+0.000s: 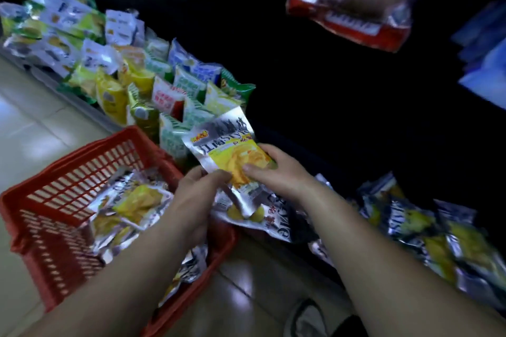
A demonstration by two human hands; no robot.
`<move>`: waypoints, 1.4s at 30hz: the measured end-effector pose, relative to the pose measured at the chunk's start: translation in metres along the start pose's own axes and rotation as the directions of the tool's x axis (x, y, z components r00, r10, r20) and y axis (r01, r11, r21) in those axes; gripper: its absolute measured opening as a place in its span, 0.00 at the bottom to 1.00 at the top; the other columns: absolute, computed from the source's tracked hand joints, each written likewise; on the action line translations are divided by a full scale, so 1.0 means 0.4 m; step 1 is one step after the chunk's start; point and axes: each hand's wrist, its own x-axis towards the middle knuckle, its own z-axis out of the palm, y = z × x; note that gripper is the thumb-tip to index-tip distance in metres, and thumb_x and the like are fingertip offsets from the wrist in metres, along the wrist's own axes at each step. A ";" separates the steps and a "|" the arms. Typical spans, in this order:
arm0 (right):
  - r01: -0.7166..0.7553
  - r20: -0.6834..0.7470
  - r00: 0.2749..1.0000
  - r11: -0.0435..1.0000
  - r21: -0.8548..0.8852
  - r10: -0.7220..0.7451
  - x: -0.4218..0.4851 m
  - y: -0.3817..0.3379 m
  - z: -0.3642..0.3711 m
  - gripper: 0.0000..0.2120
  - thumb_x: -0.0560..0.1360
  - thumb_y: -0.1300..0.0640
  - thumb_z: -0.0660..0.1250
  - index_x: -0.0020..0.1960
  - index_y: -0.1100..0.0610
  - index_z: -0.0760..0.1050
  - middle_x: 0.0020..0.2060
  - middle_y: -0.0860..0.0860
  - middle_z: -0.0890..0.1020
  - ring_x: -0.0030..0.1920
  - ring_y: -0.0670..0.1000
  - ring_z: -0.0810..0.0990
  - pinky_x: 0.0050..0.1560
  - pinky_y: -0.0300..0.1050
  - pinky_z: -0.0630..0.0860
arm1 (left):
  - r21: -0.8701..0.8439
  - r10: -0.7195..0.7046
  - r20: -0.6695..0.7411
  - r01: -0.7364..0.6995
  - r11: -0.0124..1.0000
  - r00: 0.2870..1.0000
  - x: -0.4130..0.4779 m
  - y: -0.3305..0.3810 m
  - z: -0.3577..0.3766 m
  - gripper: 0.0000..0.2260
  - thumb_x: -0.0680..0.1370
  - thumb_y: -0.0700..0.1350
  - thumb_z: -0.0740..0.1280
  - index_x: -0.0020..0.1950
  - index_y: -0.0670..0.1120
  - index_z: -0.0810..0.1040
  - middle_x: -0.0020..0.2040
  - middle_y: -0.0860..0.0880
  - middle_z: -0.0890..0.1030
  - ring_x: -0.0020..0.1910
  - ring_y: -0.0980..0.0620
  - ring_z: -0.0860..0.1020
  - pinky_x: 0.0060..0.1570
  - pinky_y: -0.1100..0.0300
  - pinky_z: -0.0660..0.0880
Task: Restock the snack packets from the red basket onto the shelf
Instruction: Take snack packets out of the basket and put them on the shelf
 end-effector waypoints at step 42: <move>0.129 0.318 0.948 0.886 -0.446 0.022 0.055 0.077 0.597 0.21 0.79 0.38 0.62 0.61 0.52 0.79 0.59 0.51 0.83 0.61 0.56 0.80 0.55 0.49 0.78 | 0.887 -0.050 -0.089 0.102 0.451 0.995 0.130 -0.209 -0.480 0.23 0.77 0.48 0.70 0.72 0.46 0.76 0.68 0.44 0.80 0.62 0.43 0.81 0.59 0.53 0.78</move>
